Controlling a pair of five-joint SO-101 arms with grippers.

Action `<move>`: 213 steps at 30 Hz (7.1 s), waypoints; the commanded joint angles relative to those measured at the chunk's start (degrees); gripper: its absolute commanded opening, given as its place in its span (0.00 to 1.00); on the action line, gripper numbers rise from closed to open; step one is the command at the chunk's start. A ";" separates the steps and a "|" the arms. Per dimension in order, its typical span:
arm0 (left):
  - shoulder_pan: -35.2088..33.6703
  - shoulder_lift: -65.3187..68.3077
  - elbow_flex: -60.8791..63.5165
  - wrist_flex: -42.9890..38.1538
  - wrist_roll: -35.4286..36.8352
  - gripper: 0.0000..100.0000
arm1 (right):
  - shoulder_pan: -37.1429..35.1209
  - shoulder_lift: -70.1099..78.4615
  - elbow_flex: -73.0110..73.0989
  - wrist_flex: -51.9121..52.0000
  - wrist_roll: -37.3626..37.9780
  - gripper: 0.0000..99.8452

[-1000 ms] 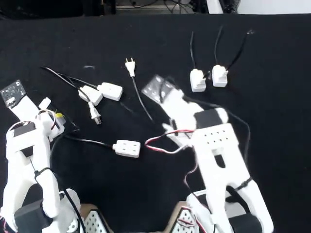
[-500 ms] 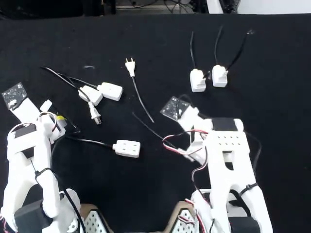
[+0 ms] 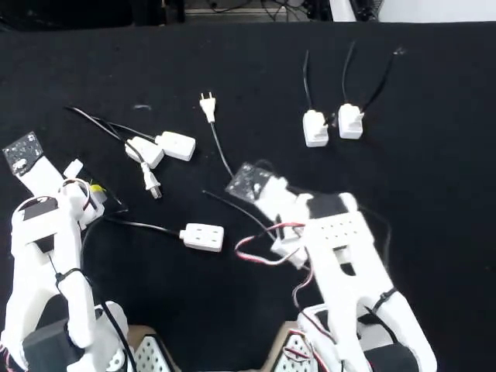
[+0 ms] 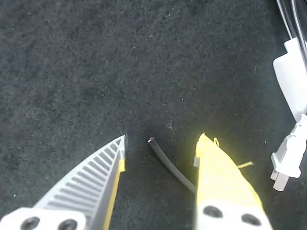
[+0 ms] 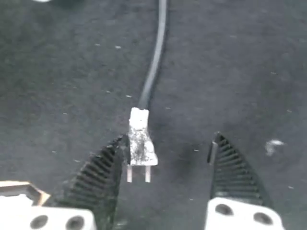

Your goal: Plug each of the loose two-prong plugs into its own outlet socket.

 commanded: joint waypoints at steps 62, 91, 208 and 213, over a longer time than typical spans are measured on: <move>3.38 -1.23 0.13 -0.70 -0.70 0.24 | 1.05 21.76 -10.59 -4.13 -1.76 0.03; 3.21 -1.23 0.31 -0.70 -0.70 0.24 | -6.59 16.66 -4.79 -11.52 -9.76 0.14; 3.56 -1.23 0.31 -0.70 -0.70 0.24 | -8.09 3.21 -1.98 -14.15 -35.87 0.02; 3.56 -1.23 0.31 -0.70 -0.70 0.24 | -7.82 3.12 -5.14 -7.82 -32.97 0.17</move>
